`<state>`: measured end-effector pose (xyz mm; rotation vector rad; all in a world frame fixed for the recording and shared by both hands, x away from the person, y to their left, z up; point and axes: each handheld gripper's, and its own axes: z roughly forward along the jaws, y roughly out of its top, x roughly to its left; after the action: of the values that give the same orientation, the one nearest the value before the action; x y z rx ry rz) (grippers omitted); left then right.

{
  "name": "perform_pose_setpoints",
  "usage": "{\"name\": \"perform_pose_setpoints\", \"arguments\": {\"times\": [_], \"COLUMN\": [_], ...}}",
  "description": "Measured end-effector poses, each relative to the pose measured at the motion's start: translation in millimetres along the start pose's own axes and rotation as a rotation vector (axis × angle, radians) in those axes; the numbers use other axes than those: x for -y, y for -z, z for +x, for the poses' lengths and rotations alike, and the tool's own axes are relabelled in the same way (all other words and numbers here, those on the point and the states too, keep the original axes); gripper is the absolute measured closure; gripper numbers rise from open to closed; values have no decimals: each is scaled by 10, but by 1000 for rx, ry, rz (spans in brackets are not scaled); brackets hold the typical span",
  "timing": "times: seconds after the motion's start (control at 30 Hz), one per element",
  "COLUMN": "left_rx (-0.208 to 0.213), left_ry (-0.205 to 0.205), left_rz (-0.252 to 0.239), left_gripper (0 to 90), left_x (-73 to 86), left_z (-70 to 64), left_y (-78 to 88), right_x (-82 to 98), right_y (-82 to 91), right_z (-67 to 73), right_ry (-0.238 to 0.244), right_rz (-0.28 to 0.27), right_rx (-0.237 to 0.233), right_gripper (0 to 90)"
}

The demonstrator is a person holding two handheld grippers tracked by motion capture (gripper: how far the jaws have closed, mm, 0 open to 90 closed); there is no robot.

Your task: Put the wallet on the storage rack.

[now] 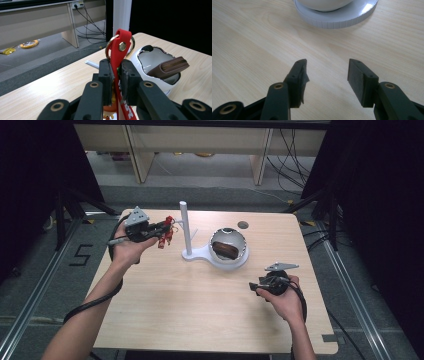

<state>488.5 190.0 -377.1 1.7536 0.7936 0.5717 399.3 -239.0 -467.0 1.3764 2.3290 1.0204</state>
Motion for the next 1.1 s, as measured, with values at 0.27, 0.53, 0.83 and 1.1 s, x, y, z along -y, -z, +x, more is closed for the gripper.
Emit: {"name": "perform_pose_setpoints", "arguments": {"times": [0.27, 0.53, 0.83, 1.1], "left_rx": [10, 26, 57, 82], "left_ry": [22, 51, 114, 160], "left_rz": [6, 13, 21, 40], "left_gripper": [793, 789, 785, 774], "left_x": [-15, -15, -12, -35], "left_z": [23, 53, 93, 120], "left_y": [-22, -34, -44, -58], "right_x": [16, 17, 27, 32], "right_y": [-40, -56, -47, -38], "right_z": [4, -26, 17, 29], "right_ry": [-5, 16, -28, -53], "right_rz": [-38, -26, -4, 10], "right_rx": [-2, -57, -61, -60], "right_gripper": [501, 499, 498, 497]}}
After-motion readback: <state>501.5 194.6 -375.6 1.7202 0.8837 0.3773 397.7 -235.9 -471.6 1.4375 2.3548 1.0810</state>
